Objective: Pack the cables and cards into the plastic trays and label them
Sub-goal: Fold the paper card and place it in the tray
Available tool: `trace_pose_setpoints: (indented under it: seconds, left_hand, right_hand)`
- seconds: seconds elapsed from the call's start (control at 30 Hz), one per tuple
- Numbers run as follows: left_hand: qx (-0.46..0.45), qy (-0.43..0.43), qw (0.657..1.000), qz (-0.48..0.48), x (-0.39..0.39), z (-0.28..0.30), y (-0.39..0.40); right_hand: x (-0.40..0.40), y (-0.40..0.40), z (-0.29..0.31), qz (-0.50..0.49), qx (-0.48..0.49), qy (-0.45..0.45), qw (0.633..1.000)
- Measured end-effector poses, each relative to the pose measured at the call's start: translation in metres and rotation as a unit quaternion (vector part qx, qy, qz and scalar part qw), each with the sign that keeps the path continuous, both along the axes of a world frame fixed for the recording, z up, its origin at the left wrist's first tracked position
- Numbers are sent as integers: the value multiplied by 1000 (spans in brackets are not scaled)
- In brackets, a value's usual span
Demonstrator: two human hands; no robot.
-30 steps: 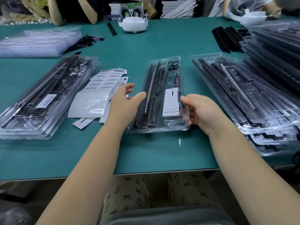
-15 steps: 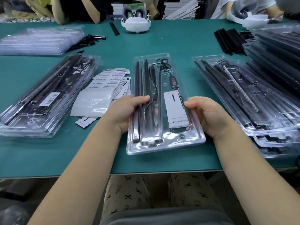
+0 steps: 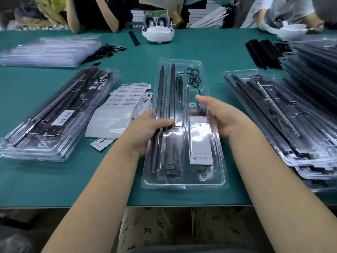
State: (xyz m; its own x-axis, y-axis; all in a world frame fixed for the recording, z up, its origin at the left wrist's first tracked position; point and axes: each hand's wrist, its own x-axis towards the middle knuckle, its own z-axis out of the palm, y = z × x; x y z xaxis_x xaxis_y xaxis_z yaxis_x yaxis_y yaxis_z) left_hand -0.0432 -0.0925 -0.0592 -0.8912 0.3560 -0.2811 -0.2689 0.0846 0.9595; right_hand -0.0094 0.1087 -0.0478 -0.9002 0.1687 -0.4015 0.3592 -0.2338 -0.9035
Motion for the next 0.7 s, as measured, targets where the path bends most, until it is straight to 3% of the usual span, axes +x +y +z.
trace_pose_setpoints:
  seconds: [0.27,0.57,0.7]
  left_hand:
    - [4,-21,999,-43,1,1,1]
    - [46,-60,994,-75,-2,-5,0]
    - [46,-60,994,-79,-4,-5,0]
  right_hand:
    - [-9,2,-4,-1,-89,9,996]
    - [-11,-2,-9,-66,-43,-2,997]
    - [-10,-2,-11,-62,-81,-1,995]
